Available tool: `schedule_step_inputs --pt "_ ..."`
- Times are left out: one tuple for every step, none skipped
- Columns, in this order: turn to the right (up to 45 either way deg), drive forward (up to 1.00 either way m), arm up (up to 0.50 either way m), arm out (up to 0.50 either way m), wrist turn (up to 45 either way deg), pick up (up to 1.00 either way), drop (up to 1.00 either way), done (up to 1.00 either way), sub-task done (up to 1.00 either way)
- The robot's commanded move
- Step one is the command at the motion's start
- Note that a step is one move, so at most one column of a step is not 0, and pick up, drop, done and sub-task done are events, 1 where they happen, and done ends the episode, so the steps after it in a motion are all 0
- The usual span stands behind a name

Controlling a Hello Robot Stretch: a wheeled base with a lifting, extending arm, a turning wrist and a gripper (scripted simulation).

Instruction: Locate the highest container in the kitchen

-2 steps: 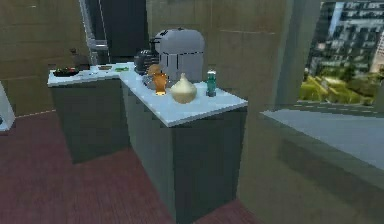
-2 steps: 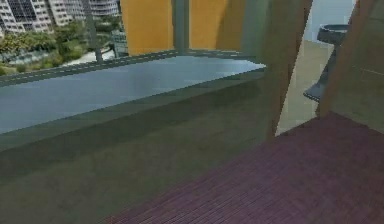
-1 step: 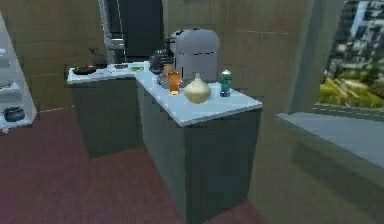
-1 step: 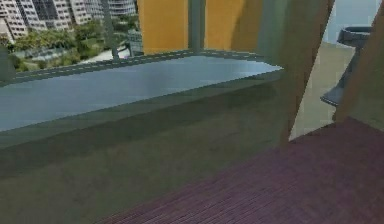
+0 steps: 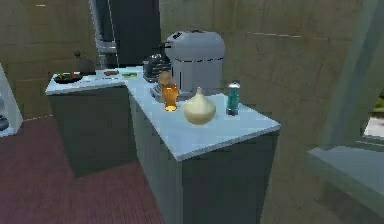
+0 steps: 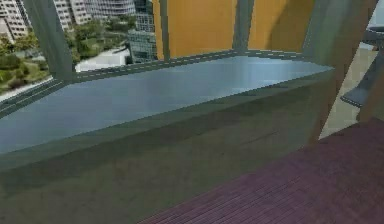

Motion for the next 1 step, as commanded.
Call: schedule_step_inputs --pt "0.0 0.00 0.00 0.00 0.0 0.00 0.00 1.00 0.00"
